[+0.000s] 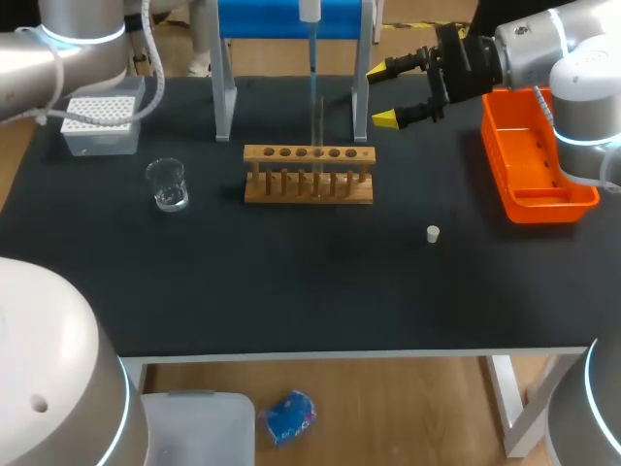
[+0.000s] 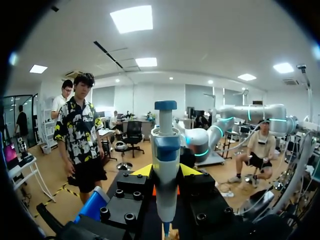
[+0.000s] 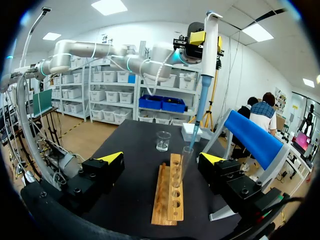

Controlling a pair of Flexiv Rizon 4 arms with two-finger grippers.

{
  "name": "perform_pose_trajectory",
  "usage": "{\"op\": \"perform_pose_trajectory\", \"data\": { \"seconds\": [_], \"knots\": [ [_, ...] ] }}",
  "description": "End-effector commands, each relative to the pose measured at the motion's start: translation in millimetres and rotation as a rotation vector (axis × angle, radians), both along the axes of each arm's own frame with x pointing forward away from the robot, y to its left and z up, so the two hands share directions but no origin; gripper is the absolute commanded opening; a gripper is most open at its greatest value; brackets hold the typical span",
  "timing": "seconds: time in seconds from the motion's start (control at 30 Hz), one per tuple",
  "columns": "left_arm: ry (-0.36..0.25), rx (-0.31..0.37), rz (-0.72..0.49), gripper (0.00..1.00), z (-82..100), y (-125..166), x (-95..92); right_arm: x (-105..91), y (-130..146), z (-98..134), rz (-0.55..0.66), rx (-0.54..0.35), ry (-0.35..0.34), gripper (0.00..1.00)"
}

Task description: Invert the test tube, pick up the pipette, mount the tip to pipette, aspirate from beaker and dispense into the tube, eject the tip, return the pipette, and cap with the stopper.

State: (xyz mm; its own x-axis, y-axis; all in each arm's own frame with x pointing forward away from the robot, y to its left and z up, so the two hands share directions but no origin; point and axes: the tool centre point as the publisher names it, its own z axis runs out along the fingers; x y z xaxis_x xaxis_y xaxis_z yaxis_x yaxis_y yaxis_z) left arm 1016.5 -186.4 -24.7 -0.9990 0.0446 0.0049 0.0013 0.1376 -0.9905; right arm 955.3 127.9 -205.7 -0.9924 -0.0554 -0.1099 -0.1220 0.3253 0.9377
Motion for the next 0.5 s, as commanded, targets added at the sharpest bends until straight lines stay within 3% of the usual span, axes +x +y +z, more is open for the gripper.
{"op": "perform_pose_trajectory", "data": {
  "seconds": [0.03,0.5],
  "knots": [
    [-0.006,-0.021,0.002,0.00,-0.8,-1.7,-0.5,-0.6,-0.8,0.2,0.000,0.000,-0.001,1.00],
    [-0.012,-0.053,-0.029,0.00,-0.9,-9.2,-4.3,-0.6,-0.8,0.2,0.000,0.000,-0.001,1.00]
  ]
}}
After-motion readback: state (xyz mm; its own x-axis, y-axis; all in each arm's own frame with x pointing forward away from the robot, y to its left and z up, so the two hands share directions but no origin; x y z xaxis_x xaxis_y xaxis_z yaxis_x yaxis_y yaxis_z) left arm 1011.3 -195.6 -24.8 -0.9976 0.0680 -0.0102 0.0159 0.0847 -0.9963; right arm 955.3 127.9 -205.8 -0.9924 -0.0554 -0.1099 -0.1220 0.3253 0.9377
